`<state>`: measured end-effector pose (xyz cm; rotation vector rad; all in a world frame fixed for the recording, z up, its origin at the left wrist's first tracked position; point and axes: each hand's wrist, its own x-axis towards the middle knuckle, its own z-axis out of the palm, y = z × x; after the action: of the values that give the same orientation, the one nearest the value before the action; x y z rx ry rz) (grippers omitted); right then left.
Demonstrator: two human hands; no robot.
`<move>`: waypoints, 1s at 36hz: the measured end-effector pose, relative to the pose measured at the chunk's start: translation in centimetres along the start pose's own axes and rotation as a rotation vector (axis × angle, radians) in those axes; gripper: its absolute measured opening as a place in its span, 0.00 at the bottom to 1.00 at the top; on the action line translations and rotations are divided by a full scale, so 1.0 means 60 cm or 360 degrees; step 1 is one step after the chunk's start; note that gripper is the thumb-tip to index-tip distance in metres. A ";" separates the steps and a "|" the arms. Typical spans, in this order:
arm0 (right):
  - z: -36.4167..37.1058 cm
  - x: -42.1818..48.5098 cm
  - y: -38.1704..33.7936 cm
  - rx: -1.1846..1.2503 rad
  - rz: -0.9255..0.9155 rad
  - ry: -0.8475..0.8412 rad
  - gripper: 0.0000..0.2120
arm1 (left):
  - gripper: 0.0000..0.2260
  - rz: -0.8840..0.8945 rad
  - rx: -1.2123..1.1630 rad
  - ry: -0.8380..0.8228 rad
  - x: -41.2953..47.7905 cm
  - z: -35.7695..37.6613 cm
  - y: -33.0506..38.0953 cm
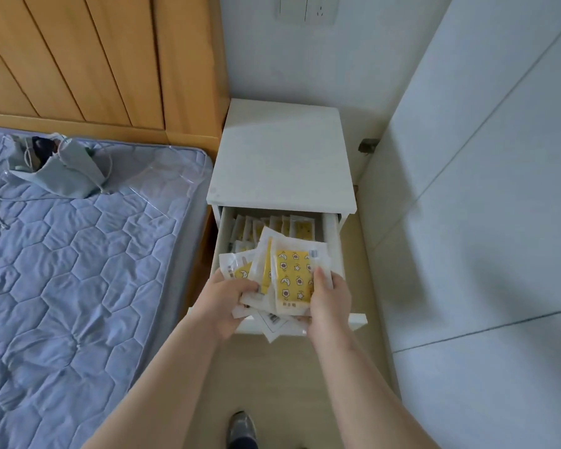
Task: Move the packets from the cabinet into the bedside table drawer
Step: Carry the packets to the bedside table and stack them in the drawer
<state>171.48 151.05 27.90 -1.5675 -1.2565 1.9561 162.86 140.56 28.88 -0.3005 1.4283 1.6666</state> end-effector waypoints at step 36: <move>0.135 0.630 0.111 -0.0291 -0.0212 -0.0460 0.11 | 0.12 0.0143 0.0282 -0.0285 0.607 0.016 -0.065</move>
<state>153.16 171.07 -0.39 -1.2705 -1.6507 2.0848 145.26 157.97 1.86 0.0125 1.4592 1.5816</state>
